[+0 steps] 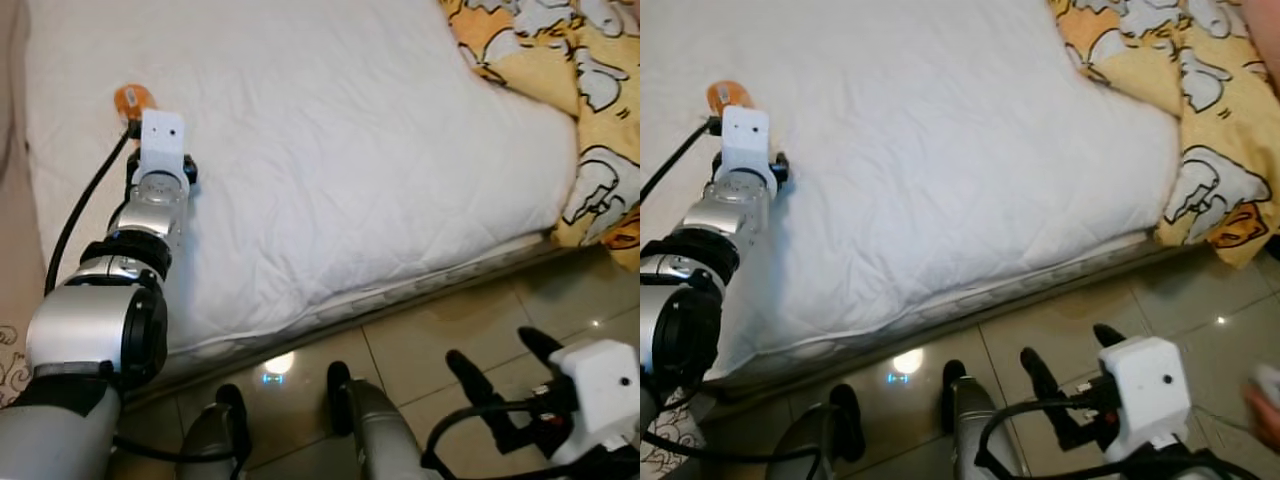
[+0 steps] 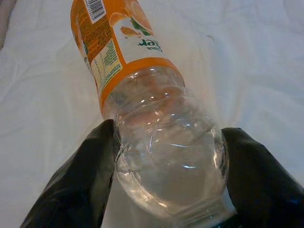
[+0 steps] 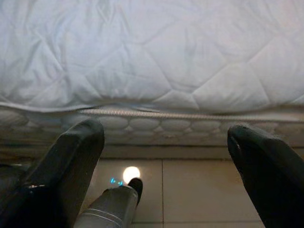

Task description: Clean up the room

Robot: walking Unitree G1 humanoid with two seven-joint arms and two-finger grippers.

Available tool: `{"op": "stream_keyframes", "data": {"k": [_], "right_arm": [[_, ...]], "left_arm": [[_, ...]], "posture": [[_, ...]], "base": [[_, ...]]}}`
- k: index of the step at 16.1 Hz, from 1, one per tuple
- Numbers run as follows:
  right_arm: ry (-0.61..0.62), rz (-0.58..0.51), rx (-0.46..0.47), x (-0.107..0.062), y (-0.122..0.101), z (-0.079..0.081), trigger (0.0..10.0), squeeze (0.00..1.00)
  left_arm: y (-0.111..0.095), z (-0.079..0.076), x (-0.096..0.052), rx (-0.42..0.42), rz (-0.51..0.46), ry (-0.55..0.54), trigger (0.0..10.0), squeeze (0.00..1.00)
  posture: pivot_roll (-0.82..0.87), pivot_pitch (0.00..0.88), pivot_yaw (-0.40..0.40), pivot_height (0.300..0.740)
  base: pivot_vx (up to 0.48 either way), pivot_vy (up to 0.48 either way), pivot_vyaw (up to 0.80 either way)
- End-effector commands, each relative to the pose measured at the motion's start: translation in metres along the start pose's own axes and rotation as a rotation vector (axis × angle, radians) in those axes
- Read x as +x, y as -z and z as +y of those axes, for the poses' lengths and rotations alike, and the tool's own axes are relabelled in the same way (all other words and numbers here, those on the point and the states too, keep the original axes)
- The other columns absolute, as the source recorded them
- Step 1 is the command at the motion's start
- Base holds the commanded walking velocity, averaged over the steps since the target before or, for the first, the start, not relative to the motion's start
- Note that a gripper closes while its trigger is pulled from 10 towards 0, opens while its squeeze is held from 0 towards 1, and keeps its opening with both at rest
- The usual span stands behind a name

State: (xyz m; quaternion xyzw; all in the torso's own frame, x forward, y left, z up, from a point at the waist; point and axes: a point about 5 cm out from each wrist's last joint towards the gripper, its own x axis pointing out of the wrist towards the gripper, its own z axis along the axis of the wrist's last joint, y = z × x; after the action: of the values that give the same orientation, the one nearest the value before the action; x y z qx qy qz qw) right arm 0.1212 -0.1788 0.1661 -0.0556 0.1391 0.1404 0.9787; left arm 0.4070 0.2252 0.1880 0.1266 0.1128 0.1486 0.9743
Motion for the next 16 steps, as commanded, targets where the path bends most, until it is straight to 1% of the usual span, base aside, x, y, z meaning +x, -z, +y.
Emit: {"op": "stream_keyframes", "data": {"k": [1,2,3,4,5,6,7,8,9,10,11,12,13,14,15,16], "right_arm": [[0.010,0.010,0.013,0.004,0.002,0.002,10.0,0.00],[0.012,0.006,0.018,0.008,0.003,0.001,10.0,0.00],[0.018,-0.012,0.032,0.019,0.005,-0.002,10.0,0.00],[0.023,-0.021,0.040,0.028,0.006,-0.004,10.0,0.00],[0.037,-0.052,0.056,0.039,0.004,-0.009,10.0,0.00],[0.067,-0.102,0.140,0.063,0.002,-0.016,10.0,0.00],[0.089,-0.127,0.202,0.084,0.001,-0.021,10.0,0.00],[0.094,-0.131,0.211,0.091,0.001,-0.022,10.0,0.00],[0.093,-0.170,0.199,0.113,-0.002,-0.026,10.0,0.00],[0.092,-0.175,0.199,0.119,-0.003,-0.026,10.0,0.00],[0.090,-0.174,0.197,0.125,-0.001,-0.028,10.0,0.00],[0.068,-0.176,0.171,0.145,0.001,-0.030,10.0,0.00],[0.058,-0.196,0.147,0.154,-0.003,-0.033,10.0,0.00],[0.064,-0.211,0.139,0.157,-0.005,-0.037,10.0,0.00],[0.056,-0.287,0.207,0.160,-0.011,-0.042,10.0,0.00],[0.091,-0.324,0.242,0.164,-0.011,-0.050,10.0,0.00]], "left_arm": [[-0.008,-0.003,0.000,-0.029,-0.023,0.033,0.0,0.00],[-0.010,-0.002,0.000,-0.039,-0.035,0.041,0.0,0.00],[-0.019,0.000,0.001,-0.047,-0.076,0.062,0.0,0.00],[-0.022,0.002,0.001,-0.064,-0.095,0.075,0.0,0.00],[-0.030,0.006,0.001,-0.077,-0.128,0.098,0.0,0.00],[-0.048,0.011,0.000,-0.067,-0.203,0.143,0.0,0.00],[-0.060,0.013,-0.001,-0.077,-0.264,0.193,0.0,0.00],[-0.061,0.013,-0.002,-0.079,-0.277,0.209,0.0,0.00],[-0.065,0.028,-0.003,0.044,-0.355,0.165,0.0,0.00],[-0.065,0.032,-0.004,0.051,-0.369,0.157,0.0,0.00],[-0.062,0.035,-0.004,0.039,-0.378,0.159,0.0,0.00],[-0.045,0.049,-0.007,-0.039,-0.396,0.175,0.0,0.00],[-0.035,0.056,-0.013,-0.088,-0.438,0.170,0.0,0.00],[-0.027,0.057,-0.018,-0.118,-0.454,0.175,0.0,0.00],[-0.004,0.048,-0.033,-0.166,-0.474,0.180,2.0,0.00],[0.033,0.028,-0.055,-0.183,-0.439,0.166,10.0,0.00]], "posture": [[-0.50,0.307,-0.086,0.740],[-0.48,0.286,-0.082,0.740],[-0.45,0.257,-0.069,0.740],[-0.43,0.225,-0.061,0.740],[-0.41,0.196,-0.052,0.740],[-0.34,0.109,-0.018,0.740],[-0.30,0.062,0.002,0.740],[-0.29,0.051,0.005,0.740],[-0.21,0.000,-0.002,0.740],[-0.20,0.000,-0.004,0.740],[-0.15,0.000,-0.019,0.740],[-0.10,0.000,-0.038,0.740],[-0.06,0.000,-0.053,0.740],[-0.06,0.000,-0.055,0.740],[-0.04,0.000,-0.064,0.740],[-0.03,0.000,-0.061,0.740]], "base": [[0.000,0.000,0.00],[0.000,0.000,0.00],[0.000,0.000,0.00],[0.000,0.000,0.00],[0.000,0.000,0.00],[0.000,0.000,0.00],[0.000,0.000,0.00],[0.000,0.000,0.00],[0.000,0.000,0.00],[0.000,0.000,0.00],[0.000,0.000,0.00],[0.000,0.000,0.00],[0.000,0.000,0.00],[0.000,0.000,0.00],[0.000,0.000,0.00],[0.000,0.000,0.00]]}}
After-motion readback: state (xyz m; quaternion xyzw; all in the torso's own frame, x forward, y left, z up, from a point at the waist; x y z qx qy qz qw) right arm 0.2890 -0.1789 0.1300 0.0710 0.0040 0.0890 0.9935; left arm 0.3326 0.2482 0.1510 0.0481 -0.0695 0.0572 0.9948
